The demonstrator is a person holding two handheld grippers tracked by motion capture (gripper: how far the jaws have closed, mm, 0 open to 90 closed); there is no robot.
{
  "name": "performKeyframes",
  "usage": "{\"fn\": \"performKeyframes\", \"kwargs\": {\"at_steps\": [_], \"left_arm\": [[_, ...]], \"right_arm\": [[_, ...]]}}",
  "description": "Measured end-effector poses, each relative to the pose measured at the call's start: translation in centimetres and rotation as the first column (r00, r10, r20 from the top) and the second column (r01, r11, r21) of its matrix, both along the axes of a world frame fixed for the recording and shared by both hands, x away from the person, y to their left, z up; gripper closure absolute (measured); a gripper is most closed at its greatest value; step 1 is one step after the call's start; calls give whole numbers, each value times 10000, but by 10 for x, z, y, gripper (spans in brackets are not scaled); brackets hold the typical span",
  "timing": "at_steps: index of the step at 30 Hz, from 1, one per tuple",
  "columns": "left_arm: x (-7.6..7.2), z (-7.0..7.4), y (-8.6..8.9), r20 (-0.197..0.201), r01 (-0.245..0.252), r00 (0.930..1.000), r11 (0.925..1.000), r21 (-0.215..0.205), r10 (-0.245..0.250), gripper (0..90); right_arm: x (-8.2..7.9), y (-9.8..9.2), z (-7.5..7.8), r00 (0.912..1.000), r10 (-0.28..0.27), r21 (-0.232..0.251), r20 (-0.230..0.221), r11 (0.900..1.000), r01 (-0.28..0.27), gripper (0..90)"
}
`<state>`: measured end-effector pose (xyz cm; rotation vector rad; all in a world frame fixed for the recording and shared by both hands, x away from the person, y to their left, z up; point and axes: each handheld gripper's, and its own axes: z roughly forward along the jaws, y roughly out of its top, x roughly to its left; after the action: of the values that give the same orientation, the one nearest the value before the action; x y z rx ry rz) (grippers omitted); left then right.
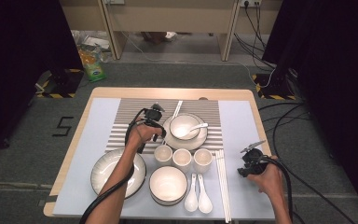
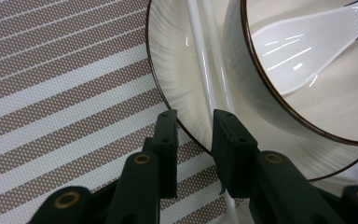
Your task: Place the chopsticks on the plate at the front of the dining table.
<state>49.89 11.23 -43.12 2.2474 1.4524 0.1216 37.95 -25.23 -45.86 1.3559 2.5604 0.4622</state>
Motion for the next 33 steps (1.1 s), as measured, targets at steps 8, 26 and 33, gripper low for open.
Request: {"fn": "performKeyframes", "kwargs": {"at_steps": [8,26,33], "left_arm": [[-2,0,-6,-46,72,10000,9997,246,-71,683],[-7,1,-12,-195,308,9994,9992,241,-303,647],[-8,3,-12,-164,421,9990,9990,167,-418,638]], "right_arm": [[0,0,0,10000,12,9,-15,10000,-12,603],[1,1,0,10000,13,-83,-32,10000,-13,602],[1,1,0,10000,41,-85,-14,10000,-41,602]]}}
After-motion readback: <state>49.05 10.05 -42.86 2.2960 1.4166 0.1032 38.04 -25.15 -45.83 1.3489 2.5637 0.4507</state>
